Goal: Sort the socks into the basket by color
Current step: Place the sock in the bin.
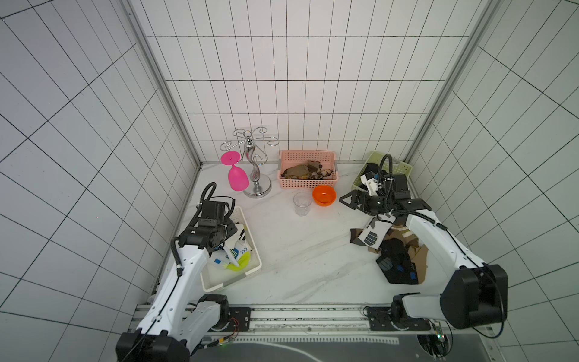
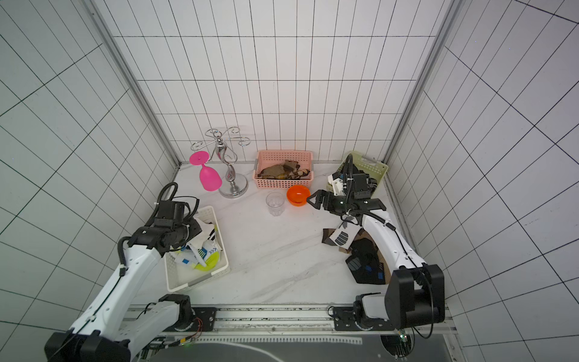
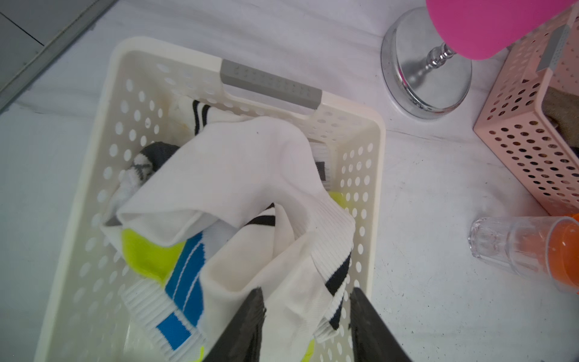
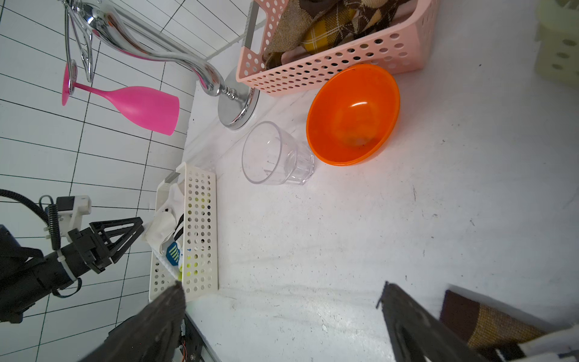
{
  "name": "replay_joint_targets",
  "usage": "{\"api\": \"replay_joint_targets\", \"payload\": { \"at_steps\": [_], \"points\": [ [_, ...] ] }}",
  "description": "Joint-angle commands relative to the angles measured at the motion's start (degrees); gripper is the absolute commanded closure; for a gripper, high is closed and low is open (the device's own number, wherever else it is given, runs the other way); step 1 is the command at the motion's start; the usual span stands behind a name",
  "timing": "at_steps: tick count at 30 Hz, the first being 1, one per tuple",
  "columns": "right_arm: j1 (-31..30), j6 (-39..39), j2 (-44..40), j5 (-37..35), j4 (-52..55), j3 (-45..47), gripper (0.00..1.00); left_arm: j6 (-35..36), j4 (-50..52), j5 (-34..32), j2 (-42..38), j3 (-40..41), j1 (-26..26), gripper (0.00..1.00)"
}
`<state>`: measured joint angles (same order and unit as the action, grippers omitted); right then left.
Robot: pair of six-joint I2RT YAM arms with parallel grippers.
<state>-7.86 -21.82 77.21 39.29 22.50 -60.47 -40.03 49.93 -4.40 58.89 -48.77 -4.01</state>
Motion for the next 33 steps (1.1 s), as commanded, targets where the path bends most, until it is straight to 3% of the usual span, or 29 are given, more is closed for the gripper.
{"api": "replay_joint_targets", "payload": {
  "at_steps": [1, 4, 8, 13, 18, 26, 33],
  "points": [
    [0.47, 0.40, -1.31, -0.58, -0.37, 2.77, 0.01, -1.83, -3.15, 2.91, 4.94, 1.23, 0.23, 0.59],
    [0.72, 0.38, -1.30, -1.45, -0.35, 2.72, 0.01, -3.60, -2.53, 2.94, 8.63, 5.10, 0.30, 0.62],
    [1.21, 0.42, -0.78, -1.80, 0.00, 2.53, 0.01, -6.32, -5.11, 2.38, 7.66, 11.94, 0.33, 0.62],
    [1.65, 0.48, -0.76, -2.36, 0.14, 3.01, 0.01, -7.53, -7.86, 3.04, 10.08, 14.83, 0.44, 0.62],
    [2.09, 0.55, -0.83, -3.40, 0.54, 3.20, 0.01, -8.07, -7.54, 2.43, 7.73, 13.12, 0.41, 0.61],
    [3.84, -0.32, 0.33, -6.64, 2.09, 3.59, 0.00, -5.21, -2.99, 3.25, -1.08, 7.22, 0.42, 0.51],
    [5.81, -0.78, 1.32, -14.42, 4.74, 3.77, 0.00, -1.85, -1.78, 3.59, -7.70, 2.96, 0.41, 0.46]
  ]
}}
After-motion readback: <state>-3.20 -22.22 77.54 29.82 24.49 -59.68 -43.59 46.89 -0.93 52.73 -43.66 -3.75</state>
